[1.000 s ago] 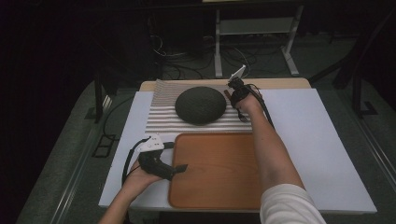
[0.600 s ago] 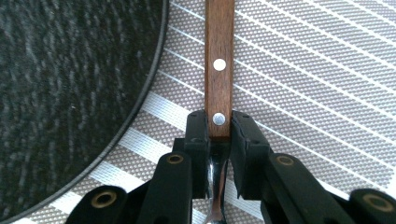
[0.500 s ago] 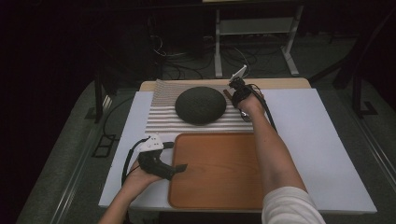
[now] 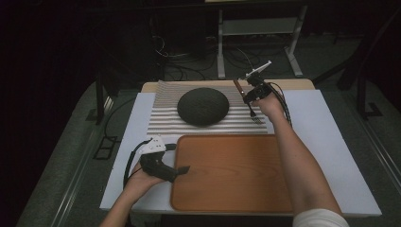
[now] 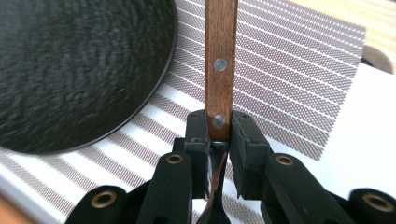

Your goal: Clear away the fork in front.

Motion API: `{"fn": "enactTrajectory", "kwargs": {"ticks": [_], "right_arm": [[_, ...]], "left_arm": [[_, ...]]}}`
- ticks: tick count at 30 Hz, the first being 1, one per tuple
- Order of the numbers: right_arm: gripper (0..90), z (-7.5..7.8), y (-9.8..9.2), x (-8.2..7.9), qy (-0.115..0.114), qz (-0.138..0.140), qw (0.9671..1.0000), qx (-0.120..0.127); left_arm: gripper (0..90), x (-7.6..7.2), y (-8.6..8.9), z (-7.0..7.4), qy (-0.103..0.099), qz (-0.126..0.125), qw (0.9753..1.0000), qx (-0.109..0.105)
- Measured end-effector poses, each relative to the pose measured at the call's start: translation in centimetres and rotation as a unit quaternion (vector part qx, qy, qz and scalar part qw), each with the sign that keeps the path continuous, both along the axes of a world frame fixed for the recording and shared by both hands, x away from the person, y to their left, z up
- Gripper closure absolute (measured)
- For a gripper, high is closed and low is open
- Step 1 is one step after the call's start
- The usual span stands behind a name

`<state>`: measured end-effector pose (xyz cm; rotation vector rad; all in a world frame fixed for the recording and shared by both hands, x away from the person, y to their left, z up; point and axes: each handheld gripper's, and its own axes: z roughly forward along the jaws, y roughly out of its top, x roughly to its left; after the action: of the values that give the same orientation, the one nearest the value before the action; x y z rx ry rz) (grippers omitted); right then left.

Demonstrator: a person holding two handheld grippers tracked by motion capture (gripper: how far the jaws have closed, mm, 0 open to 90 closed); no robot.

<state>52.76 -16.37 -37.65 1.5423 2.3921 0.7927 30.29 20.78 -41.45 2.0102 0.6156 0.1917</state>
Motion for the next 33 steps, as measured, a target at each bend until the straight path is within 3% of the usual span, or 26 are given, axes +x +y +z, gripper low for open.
{"fn": "enactTrajectory", "kwargs": {"ticks": [5, 16, 27, 33], "right_arm": [[77.1, 1.0, -1.8, -2.9, -0.026, 0.017, 0.9986, 0.043], [77.1, 1.2, -3.8, -8.3, -0.066, 0.047, 0.9919, 0.098], [77.1, 1.0, -4.3, -12.9, -0.095, 0.079, 0.9831, 0.135], [77.1, 0.8, -4.6, -14.9, -0.102, 0.095, 0.9806, 0.137]], "left_arm": [[0.0, 0.0, -0.1, 0.0, 0.000, -0.001, 1.0000, 0.002], [0.0, 0.1, 0.0, 0.0, -0.002, 0.005, 1.0000, 0.003], [0.0, 0.0, -0.3, -0.2, -0.004, 0.005, 0.9999, 0.014], [0.0, -0.1, -0.6, -0.3, -0.003, 0.004, 0.9998, 0.018]]}}
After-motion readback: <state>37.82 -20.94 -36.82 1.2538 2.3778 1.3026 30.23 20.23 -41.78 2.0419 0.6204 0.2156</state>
